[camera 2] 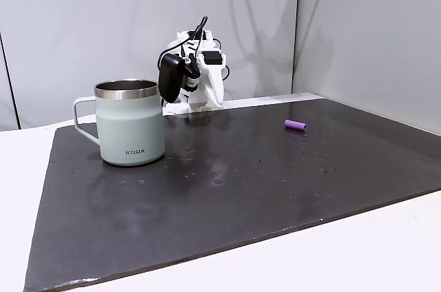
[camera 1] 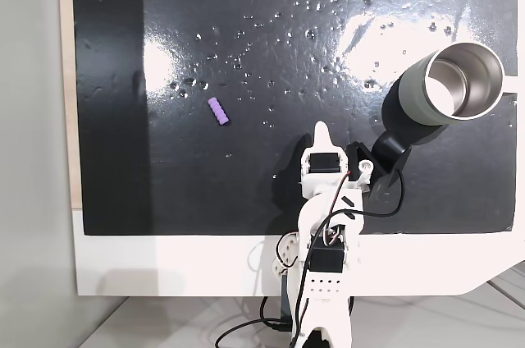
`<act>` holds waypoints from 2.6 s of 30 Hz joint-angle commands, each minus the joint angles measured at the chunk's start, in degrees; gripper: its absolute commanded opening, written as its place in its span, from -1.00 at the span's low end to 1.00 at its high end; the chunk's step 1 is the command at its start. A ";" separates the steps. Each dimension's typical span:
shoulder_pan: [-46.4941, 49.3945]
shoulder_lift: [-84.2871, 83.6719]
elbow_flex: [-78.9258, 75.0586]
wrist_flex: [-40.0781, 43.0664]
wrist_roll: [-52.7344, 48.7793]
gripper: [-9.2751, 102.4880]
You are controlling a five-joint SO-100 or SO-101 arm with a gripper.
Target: Grasp a pengrip and put it in the cup.
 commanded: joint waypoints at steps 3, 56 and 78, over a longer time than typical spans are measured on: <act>-1.14 0.62 -0.26 -1.41 -1.14 -0.83; -26.54 -78.49 -85.61 28.48 -71.98 -0.34; -33.13 -103.97 -88.42 23.29 -79.45 -0.33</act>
